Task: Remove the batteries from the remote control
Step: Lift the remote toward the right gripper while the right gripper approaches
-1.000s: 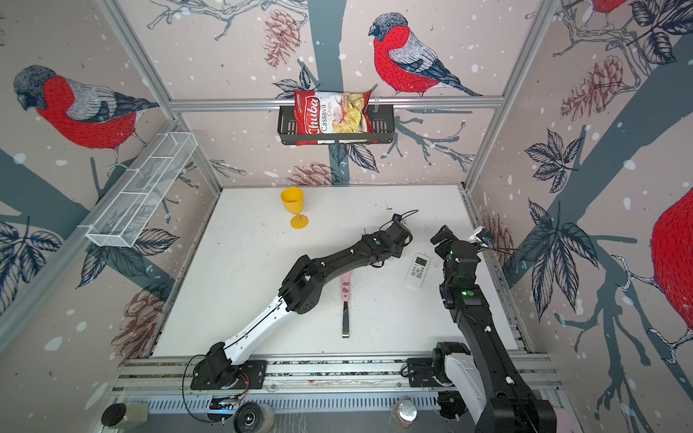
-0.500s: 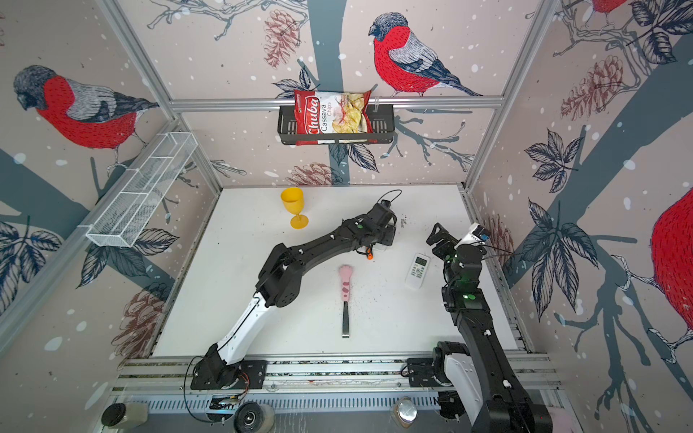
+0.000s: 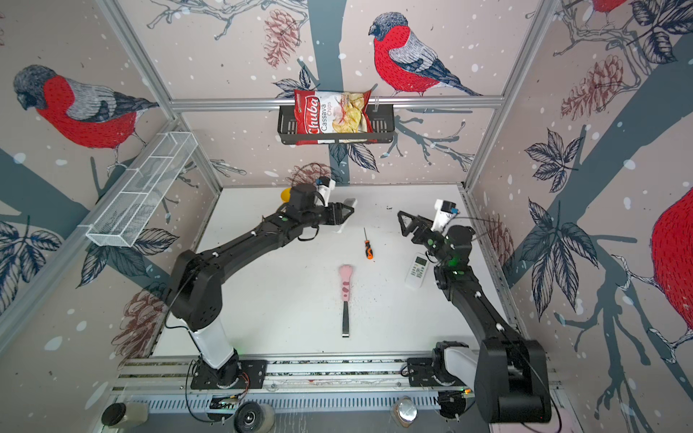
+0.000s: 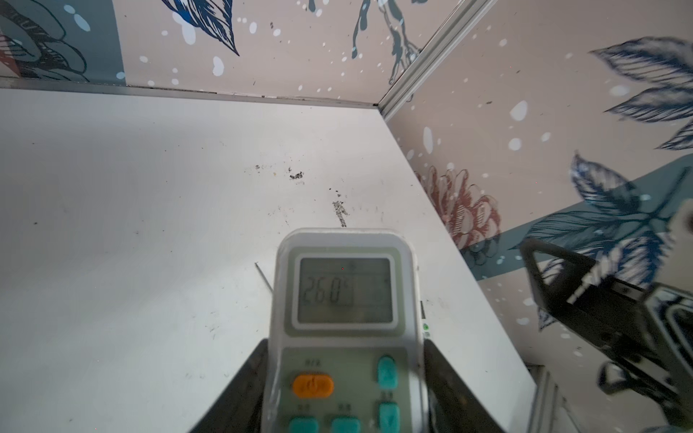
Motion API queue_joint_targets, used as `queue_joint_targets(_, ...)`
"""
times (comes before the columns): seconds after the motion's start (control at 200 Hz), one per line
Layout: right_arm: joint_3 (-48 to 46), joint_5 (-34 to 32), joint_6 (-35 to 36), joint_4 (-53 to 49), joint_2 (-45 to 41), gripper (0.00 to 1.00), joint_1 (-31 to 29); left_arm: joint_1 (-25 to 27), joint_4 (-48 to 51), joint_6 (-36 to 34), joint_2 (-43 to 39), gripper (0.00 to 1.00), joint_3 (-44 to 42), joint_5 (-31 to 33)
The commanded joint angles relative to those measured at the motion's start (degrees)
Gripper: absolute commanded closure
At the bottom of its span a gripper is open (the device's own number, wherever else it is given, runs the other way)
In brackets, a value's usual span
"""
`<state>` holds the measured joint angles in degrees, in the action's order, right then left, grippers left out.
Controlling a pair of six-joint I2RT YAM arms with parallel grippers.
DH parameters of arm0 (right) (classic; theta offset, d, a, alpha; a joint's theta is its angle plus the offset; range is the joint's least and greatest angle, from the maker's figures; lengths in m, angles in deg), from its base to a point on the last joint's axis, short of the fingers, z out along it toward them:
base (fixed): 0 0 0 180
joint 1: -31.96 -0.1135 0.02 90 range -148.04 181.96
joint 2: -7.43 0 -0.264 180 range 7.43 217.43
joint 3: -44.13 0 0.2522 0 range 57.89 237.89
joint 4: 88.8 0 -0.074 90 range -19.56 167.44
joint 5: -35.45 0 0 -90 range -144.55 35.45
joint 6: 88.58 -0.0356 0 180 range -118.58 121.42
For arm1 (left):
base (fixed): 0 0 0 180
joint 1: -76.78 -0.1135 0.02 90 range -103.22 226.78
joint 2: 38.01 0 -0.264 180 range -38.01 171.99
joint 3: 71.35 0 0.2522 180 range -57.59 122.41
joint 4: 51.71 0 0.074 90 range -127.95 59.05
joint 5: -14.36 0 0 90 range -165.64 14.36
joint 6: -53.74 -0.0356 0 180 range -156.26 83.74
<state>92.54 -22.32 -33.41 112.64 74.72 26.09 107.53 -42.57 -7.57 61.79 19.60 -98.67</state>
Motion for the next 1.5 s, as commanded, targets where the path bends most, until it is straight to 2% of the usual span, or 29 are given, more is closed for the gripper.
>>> queue_joint_targets(0.0, 3.7, 10.0, 1.1, 7.2, 4.1, 0.0, -4.5, -3.2, -15.2, 3.6, -4.5, 0.62, -5.8, -10.8)
queue_joint_targets(0.075, 6.4, 11.9, 1.2, 8.8, 8.1, 0.0, -8.0, -6.3, -23.0, 8.1, -6.9, 0.63, -10.7, -15.0)
queue_joint_targets(0.175, 8.3, 11.4, -0.8, 14.2, 11.9, 0.0, -11.6, -10.1, -33.3, 14.7, -9.2, 0.63, -16.4, -19.7)
queue_joint_targets(0.285, 12.3, 12.9, -2.9, 17.9, 17.1, 0.0, -15.3, -13.2, -45.4, 21.4, -10.6, 0.63, -22.0, -23.0)
queue_joint_targets(0.53, 20.6, 15.4, -4.2, 19.4, 26.6, 0.0, -19.6, -15.4, -61.9, 32.5, -7.9, 0.63, -23.5, -28.3)
queue_joint_targets(0.685, 25.4, 16.9, -6.9, 21.9, 31.4, 0.01, -21.3, -15.5, -69.0, 36.9, -5.2, 0.63, -22.7, -29.7)
queue_joint_targets(1.036, 30.4, 19.8, -12.1, 27.9, 37.0, 0.01, -23.9, -15.5, -67.9, 36.4, -3.1, 0.64, -20.3, -29.4)
queue_joint_targets(1.496, 34.3, 21.5, -11.5, 27.0, 39.6, 0.0, -26.2, -15.5, -69.4, 37.9, -0.9, 0.66, -17.6, -29.1)
